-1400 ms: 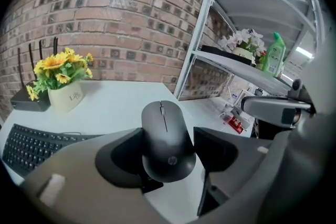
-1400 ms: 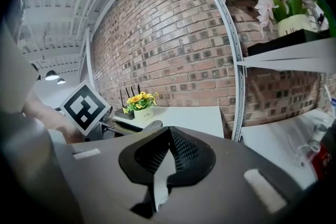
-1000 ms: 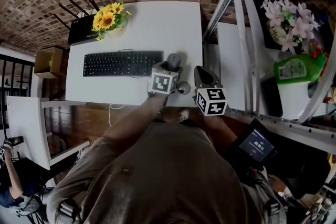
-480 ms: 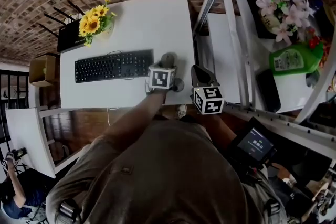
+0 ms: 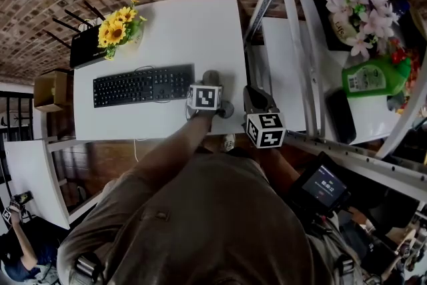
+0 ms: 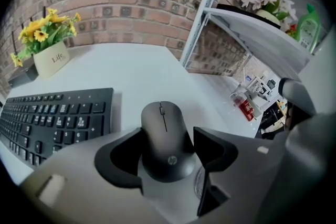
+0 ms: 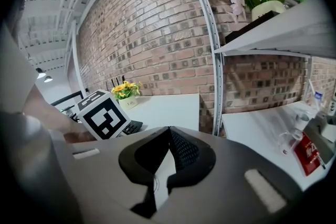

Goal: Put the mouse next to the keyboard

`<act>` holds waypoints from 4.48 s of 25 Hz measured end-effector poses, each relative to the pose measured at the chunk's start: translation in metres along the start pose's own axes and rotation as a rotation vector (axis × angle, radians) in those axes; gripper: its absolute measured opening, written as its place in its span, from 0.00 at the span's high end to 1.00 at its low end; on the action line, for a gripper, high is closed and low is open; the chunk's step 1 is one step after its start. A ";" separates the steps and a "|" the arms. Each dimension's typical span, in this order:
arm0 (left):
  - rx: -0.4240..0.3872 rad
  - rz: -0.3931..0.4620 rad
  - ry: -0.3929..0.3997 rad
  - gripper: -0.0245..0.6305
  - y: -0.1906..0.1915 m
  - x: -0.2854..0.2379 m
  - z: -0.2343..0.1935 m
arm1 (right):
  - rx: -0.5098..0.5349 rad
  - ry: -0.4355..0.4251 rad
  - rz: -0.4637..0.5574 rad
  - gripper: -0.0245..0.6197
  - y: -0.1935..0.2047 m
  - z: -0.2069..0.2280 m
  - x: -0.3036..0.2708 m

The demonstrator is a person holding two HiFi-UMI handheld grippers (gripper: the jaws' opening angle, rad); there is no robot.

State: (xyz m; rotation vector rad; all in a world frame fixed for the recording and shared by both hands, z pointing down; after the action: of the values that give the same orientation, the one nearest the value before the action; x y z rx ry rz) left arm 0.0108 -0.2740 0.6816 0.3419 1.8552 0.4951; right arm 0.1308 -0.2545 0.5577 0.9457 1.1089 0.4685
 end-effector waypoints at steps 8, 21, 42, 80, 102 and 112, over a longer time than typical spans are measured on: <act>0.012 0.003 0.000 0.51 -0.001 0.001 0.000 | 0.006 -0.006 -0.003 0.94 -0.001 -0.002 0.000; -0.024 0.022 0.042 0.50 0.001 0.004 0.003 | 0.012 -0.001 0.009 0.94 -0.002 0.003 0.003; 0.010 0.592 0.236 0.75 -0.005 0.146 0.018 | 0.032 -0.167 0.064 0.94 0.002 -0.035 0.030; -0.168 0.748 0.427 0.96 0.162 0.336 -0.025 | 0.062 -0.194 0.152 0.94 0.083 -0.231 0.166; -0.169 0.760 0.418 0.96 0.170 0.333 0.021 | 0.041 -0.235 0.193 0.95 0.078 -0.204 0.199; -0.186 0.755 0.387 0.96 0.168 0.335 0.024 | 0.045 -0.257 0.202 0.95 0.075 -0.203 0.200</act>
State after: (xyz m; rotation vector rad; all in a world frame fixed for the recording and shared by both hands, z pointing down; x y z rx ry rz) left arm -0.0779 0.0312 0.4823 0.8763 1.9868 1.3120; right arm 0.0374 0.0157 0.4846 1.1300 0.7981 0.4726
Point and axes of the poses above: the fingertips, and each gripper's own axes: x backward along the fingers, z to its right, y out of its underside, the point moved 1 cm from there along x, backward along the fingers, and after that the axes turned 5 degrees about y, right-handed, at the moved point
